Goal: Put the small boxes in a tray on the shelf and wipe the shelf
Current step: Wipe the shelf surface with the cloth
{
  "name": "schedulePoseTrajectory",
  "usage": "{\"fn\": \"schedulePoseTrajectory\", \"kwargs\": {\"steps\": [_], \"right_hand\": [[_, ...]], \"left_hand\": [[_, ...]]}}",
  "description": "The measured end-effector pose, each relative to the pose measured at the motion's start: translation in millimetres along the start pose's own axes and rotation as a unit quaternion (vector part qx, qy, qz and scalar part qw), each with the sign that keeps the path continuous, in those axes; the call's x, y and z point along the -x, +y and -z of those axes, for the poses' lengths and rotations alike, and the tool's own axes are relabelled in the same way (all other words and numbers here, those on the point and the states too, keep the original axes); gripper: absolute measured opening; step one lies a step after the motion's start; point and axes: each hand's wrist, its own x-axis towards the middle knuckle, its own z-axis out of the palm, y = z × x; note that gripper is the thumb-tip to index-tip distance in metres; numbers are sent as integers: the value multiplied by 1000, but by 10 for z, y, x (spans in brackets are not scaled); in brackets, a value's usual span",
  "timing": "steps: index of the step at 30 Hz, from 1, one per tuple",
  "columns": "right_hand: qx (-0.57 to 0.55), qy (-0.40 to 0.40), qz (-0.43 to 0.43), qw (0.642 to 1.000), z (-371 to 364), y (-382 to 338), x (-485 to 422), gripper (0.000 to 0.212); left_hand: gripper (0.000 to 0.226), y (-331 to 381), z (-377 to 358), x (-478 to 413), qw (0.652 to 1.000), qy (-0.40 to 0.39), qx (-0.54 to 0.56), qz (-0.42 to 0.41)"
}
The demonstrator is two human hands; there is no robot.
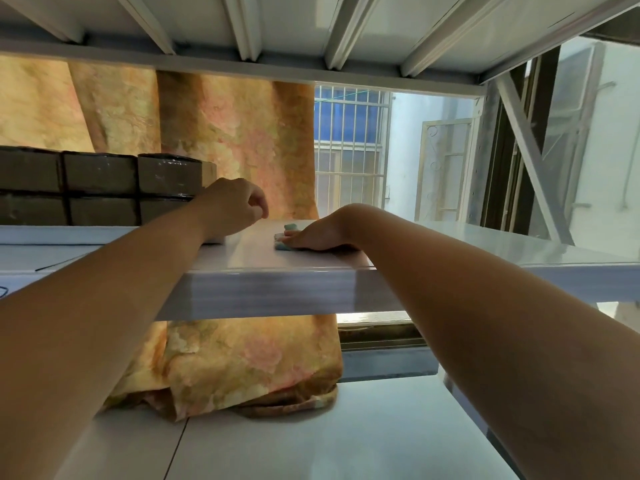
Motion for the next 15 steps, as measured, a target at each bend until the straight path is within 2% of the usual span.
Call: {"fn": "schedulePoseTrajectory", "kwargs": {"steps": [3,5,13,15], "right_hand": [[5,5,-5,1000,-10,7,27,67],[12,0,-6,1000,-22,10,28,68],[10,-28,46,999,-56,119,138,58],[12,-30,49,998,-68,144,147,60]], "left_hand": [[23,159,15,48,998,26,64,-7],[21,243,1,76,997,11,82,-5],[21,400,-223,315,997,-41,18,55],[26,385,-239,333,997,-28,4,67]]}}
